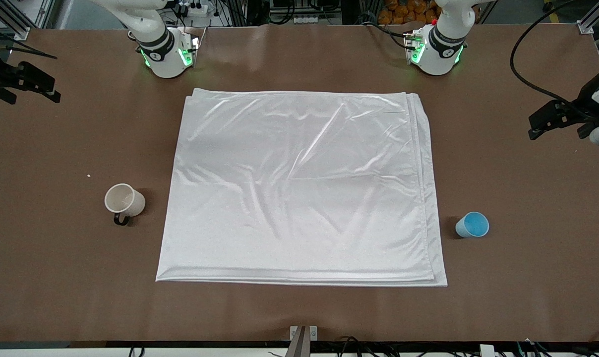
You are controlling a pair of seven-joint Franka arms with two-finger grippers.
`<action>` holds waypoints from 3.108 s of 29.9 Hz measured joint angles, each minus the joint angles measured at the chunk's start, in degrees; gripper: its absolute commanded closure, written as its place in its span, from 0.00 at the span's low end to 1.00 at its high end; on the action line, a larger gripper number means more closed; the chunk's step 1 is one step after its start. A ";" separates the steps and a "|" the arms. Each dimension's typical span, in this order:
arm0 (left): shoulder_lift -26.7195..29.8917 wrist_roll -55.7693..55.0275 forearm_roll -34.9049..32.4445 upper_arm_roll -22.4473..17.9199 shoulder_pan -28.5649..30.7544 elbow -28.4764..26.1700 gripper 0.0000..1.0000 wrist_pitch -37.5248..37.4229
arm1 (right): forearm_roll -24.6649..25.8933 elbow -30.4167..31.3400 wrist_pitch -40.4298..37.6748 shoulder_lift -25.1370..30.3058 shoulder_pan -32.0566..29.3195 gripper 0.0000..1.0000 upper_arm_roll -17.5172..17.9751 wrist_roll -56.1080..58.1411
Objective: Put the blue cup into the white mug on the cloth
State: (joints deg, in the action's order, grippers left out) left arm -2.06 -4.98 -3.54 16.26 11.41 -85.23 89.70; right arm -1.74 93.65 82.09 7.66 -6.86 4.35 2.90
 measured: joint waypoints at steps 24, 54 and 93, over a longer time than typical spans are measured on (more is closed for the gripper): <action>-3.15 0.00 0.00 -0.18 0.41 -1.07 0.00 0.27 | 0.29 0.03 0.06 -2.15 -0.17 0.00 -0.28 0.00; -28.13 0.07 -2.06 -0.76 4.57 -8.73 0.00 31.47 | 0.46 -3.98 30.67 -33.74 -2.37 0.00 -0.76 0.02; -35.96 -0.75 -7.00 -0.73 5.37 -8.94 0.59 38.51 | 0.44 -5.32 33.60 -47.03 -2.82 1.00 -0.88 3.46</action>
State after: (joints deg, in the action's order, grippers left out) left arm -38.03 -5.73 -10.54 15.52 16.78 -94.17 128.22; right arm -1.31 88.33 115.69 -39.37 -9.68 3.47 6.36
